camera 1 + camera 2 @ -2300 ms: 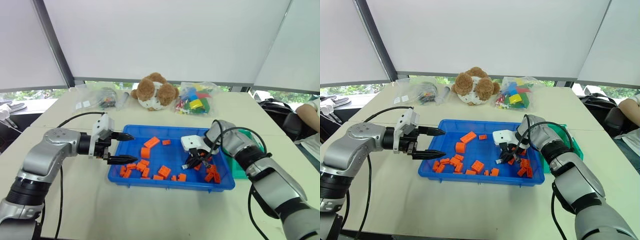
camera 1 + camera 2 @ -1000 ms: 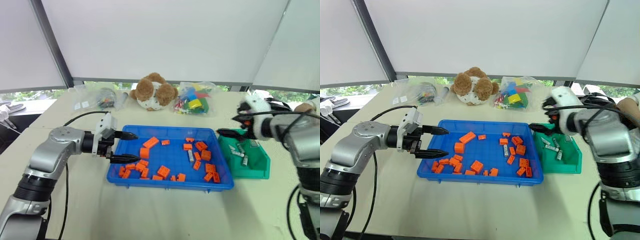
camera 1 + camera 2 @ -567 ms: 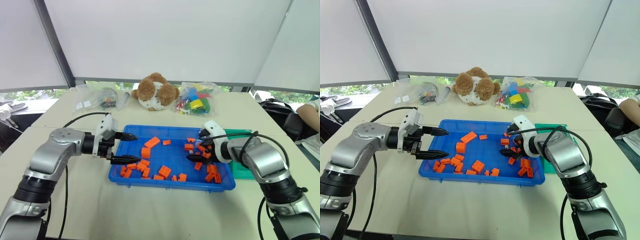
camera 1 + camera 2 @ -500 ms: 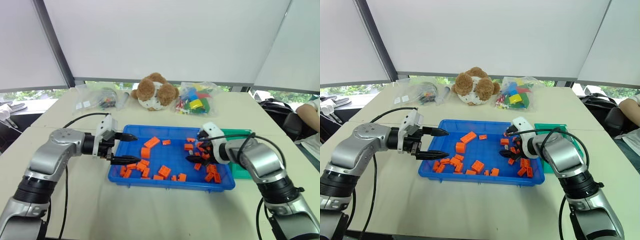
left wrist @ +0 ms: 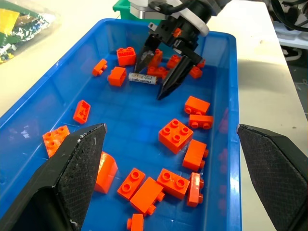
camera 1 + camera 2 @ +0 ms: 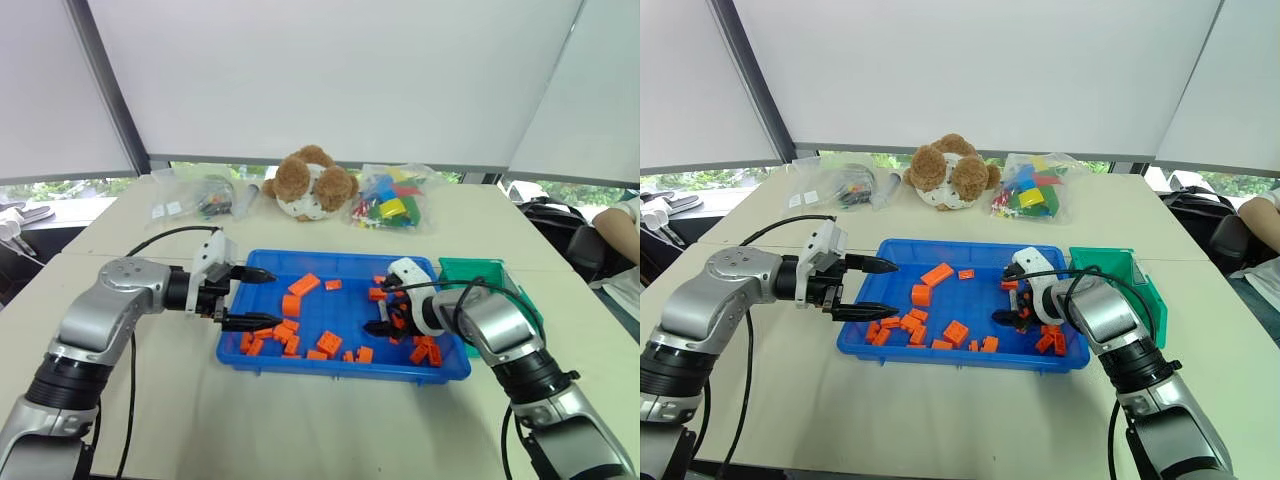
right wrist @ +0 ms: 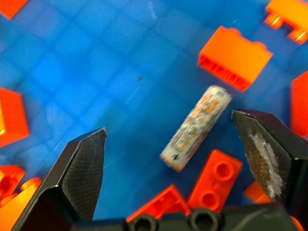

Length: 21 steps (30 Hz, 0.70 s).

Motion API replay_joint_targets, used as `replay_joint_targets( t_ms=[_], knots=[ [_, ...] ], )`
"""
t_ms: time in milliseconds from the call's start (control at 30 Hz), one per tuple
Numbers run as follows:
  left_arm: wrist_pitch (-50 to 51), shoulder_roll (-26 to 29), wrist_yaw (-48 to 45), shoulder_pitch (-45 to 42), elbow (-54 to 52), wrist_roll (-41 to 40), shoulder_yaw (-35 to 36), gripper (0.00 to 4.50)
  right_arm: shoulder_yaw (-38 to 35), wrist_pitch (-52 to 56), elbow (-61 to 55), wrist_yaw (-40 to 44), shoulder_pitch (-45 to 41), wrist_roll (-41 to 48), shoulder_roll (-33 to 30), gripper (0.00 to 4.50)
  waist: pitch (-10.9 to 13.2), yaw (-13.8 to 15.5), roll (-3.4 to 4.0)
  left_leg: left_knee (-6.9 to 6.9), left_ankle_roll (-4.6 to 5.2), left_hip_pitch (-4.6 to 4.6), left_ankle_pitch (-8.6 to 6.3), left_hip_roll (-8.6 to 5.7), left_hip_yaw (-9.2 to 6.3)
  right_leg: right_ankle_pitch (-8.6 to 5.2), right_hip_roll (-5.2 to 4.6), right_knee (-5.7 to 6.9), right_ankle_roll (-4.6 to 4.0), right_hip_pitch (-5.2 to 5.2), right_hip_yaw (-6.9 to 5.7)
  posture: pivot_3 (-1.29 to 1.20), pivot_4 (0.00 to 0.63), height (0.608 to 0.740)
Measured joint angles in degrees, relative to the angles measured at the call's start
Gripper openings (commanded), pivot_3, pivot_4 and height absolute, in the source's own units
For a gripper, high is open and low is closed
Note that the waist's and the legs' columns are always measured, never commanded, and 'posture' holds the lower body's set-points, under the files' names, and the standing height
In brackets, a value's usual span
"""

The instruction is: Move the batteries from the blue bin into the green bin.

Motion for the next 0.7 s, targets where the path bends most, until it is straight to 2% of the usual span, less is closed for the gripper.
replay_joint_targets(
  t_ms=[133,200,267,467,700],
  knots=[
    [0.03,0.00,0.49,0.22,-0.32,-0.02,0.02,4.50,1.06,-1.51,2.23,0.22,-1.21,-0.10,0.62,4.46,0.00,-0.07,0.00,-0.01,0.00,0.00,0.00,0.00,0.00,0.00,0.01,0.00,0.00,0.00,0.00,0.00,0.150,0.727],
    [0.04,0.00,0.66,0.58,-0.53,-0.02,0.03,4.50,1.52,-2.07,2.74,0.41,-1.48,-0.23,0.62,3.94,0.00,-0.07,0.00,-0.01,0.00,0.00,0.00,0.01,0.00,0.00,0.00,0.00,0.00,0.00,0.00,0.00,0.150,0.727],
    [0.04,0.02,0.77,0.68,-0.59,-0.02,0.05,4.50,1.73,-2.47,3.02,0.52,-1.56,-0.43,0.61,3.12,0.00,-0.02,0.00,-0.01,0.00,0.00,0.00,0.01,0.00,0.00,0.00,0.00,0.00,0.00,0.00,0.00,0.150,0.727],
    [0.06,0.15,0.94,1.40,-0.64,-0.04,0.16,4.50,2.50,-2.50,2.37,1.31,-1.37,-0.49,0.07,0.03,0.00,-0.04,0.00,0.00,0.00,0.00,0.00,0.01,0.00,0.00,0.00,0.00,0.00,0.00,0.00,0.00,0.150,0.727],
    [0.05,0.15,0.93,1.40,-0.63,-0.03,0.17,4.50,2.69,0.60,-0.18,1.19,-1.31,-0.05,-0.14,0.05,0.00,-0.04,0.00,0.00,0.00,0.00,0.00,0.01,0.00,0.00,0.00,0.00,0.00,0.00,0.00,0.00,0.150,0.727]
  ],
)
